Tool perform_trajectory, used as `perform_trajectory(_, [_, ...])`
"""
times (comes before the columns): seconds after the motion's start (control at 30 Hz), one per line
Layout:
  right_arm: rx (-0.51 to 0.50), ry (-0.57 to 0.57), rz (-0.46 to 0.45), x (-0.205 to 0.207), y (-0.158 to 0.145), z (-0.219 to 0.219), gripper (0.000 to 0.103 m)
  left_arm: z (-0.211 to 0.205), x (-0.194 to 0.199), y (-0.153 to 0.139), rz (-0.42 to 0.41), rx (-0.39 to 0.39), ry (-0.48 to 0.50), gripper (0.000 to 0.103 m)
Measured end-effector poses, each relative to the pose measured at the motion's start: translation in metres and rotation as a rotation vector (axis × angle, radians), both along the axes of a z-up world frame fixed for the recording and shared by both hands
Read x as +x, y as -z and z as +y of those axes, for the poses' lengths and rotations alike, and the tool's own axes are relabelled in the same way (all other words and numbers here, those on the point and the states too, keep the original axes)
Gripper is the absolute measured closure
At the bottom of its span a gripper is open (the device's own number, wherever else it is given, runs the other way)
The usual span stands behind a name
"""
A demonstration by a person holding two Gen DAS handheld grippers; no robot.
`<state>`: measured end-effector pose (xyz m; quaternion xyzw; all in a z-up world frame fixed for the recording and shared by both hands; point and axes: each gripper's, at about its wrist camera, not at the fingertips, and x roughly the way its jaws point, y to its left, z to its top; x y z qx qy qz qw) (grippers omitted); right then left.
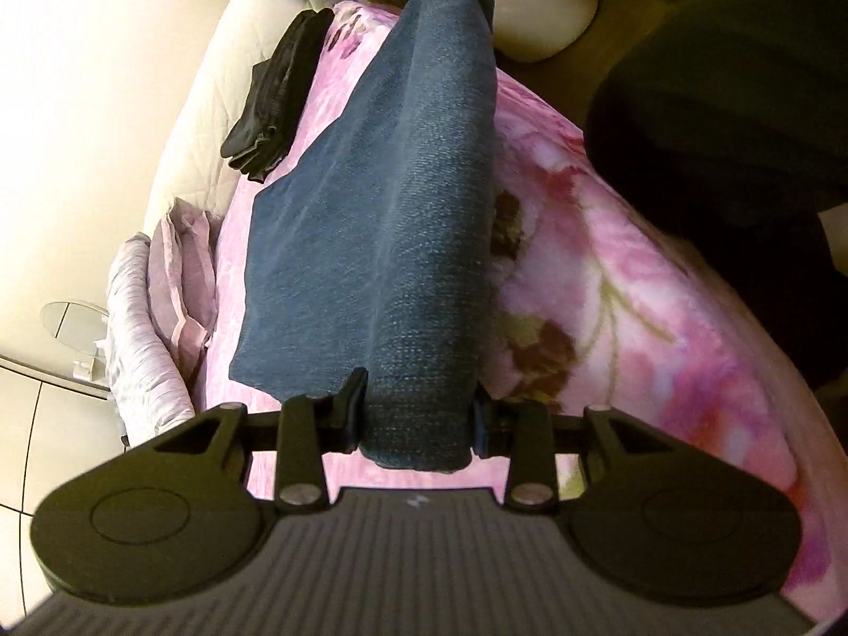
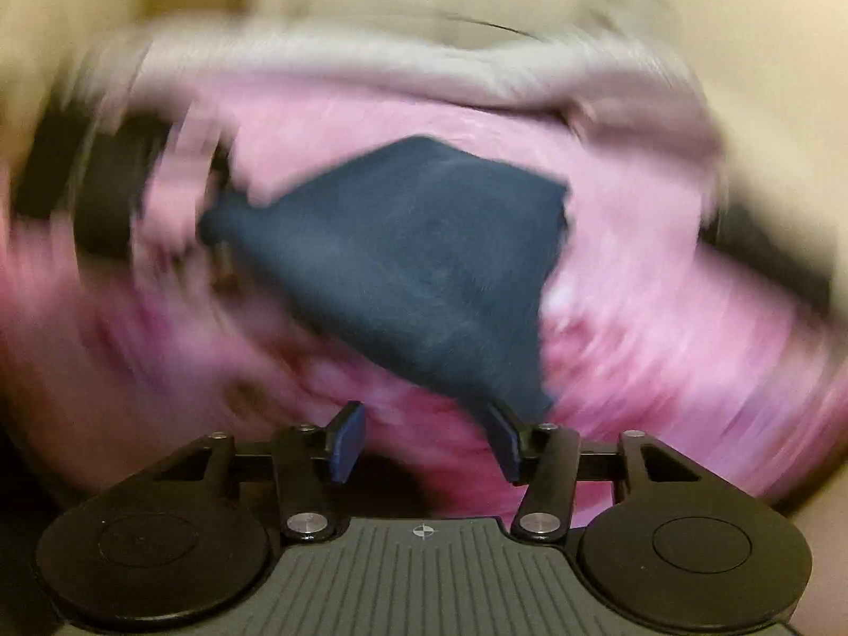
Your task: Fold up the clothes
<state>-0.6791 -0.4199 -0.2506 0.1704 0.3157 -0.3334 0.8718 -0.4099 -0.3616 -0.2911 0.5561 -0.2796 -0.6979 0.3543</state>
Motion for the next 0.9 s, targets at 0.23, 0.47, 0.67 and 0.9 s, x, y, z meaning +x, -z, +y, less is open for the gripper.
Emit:
perform_trajectory(0.23, [0.581, 0.335, -0.666, -0.030, 0.063, -0.067, 0.027, 0.002, -0.003, -0.006, 0.003, 0.015, -0.036, 0.072])
perform_trajectory(0.47, [0.591, 0.372, -0.750, -0.039, 0.049, -0.112, 0.083, 0.016, -0.034, -0.024, 0.083, 0.038, -0.032, 0.072])
perform_trajectory(0.67, [0.381, 0.367, -0.636, -0.072, -0.014, -0.201, 0.086, 0.008, -0.110, -0.040, 0.230, 0.010, 0.059, 0.071])
perform_trajectory(0.9, [0.390, 0.452, -0.485, -0.087, 0.023, -0.306, 0.083, -0.022, -0.080, -0.033, 0.184, -0.001, 0.032, 0.057])
